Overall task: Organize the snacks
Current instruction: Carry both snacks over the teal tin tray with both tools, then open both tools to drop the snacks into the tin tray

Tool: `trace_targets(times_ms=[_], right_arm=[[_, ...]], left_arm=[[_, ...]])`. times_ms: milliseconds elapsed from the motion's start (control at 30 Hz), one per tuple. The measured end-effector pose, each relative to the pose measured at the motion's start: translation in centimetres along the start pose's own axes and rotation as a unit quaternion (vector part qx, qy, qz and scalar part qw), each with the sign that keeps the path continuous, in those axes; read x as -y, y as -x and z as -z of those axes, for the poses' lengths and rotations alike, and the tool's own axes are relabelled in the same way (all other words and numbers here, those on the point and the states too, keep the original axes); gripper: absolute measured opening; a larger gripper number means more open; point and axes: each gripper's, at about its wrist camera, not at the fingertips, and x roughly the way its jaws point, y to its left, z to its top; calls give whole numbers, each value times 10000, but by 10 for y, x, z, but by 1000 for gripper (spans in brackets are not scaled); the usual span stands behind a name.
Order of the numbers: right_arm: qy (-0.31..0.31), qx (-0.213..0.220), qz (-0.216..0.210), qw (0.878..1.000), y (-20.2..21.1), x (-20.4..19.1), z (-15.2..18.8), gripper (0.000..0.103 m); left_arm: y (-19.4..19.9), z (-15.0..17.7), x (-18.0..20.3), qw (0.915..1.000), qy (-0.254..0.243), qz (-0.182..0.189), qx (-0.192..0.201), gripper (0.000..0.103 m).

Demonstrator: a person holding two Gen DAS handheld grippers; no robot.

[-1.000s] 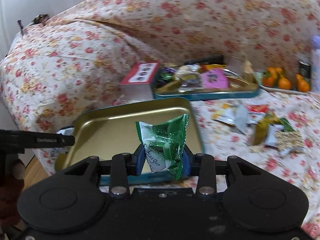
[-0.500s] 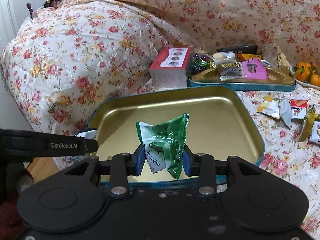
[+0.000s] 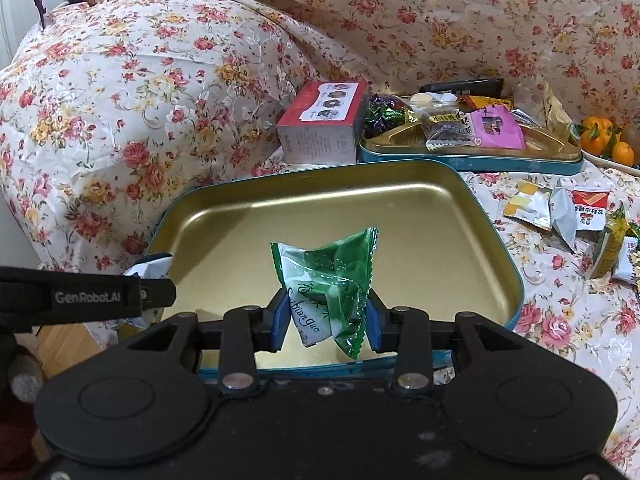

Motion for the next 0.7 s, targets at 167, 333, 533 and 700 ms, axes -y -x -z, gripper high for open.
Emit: trace_targets(times_ms=[167,333,533,700], right_arm=[[34,-26,15,10000,-8,-3,-2,40],[69,-65,28,10000,-15,-6,-2,41],[130,-141,3,9998,-19,-9,1,43],[99,-127,16,9999,-17,-8,2,46]], left_arm=[[3,-1,-3,9999,38,118,46,51],[2,-2,-6,9999,138,21,12,51],[0,-1,-6,9997,233,49,-89,51],[-3,-1,-6,9993,311,104,-187,51]])
